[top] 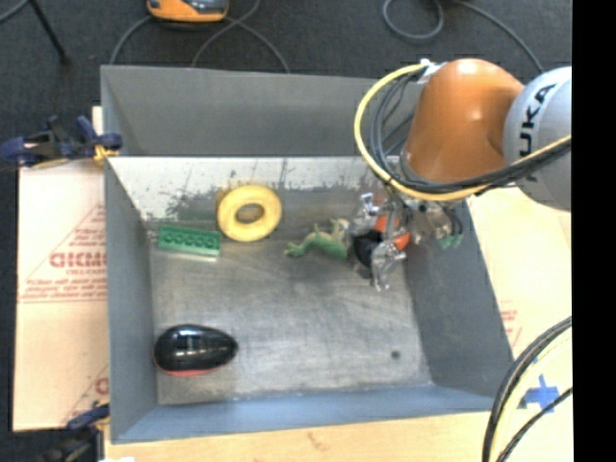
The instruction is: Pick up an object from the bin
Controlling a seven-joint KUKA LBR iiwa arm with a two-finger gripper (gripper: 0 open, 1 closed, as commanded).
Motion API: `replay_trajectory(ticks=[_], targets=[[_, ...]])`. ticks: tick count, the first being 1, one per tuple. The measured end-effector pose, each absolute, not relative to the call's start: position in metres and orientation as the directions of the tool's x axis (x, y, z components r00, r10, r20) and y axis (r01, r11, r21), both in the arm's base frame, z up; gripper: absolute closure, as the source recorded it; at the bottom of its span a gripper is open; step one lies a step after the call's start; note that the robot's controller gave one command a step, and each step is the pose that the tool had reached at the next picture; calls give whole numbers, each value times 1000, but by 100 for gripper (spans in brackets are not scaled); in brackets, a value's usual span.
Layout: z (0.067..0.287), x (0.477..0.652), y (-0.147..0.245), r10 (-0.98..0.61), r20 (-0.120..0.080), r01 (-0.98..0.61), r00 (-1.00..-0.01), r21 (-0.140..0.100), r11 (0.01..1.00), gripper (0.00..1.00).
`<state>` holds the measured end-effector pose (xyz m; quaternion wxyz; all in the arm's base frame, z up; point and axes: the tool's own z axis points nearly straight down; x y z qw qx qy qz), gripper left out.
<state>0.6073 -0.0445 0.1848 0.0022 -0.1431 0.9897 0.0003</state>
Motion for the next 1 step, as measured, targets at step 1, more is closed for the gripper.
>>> replay_trajectory(ticks=[1], targets=[[222,605,-43,-295,3,-295,-956,1,956,100]])
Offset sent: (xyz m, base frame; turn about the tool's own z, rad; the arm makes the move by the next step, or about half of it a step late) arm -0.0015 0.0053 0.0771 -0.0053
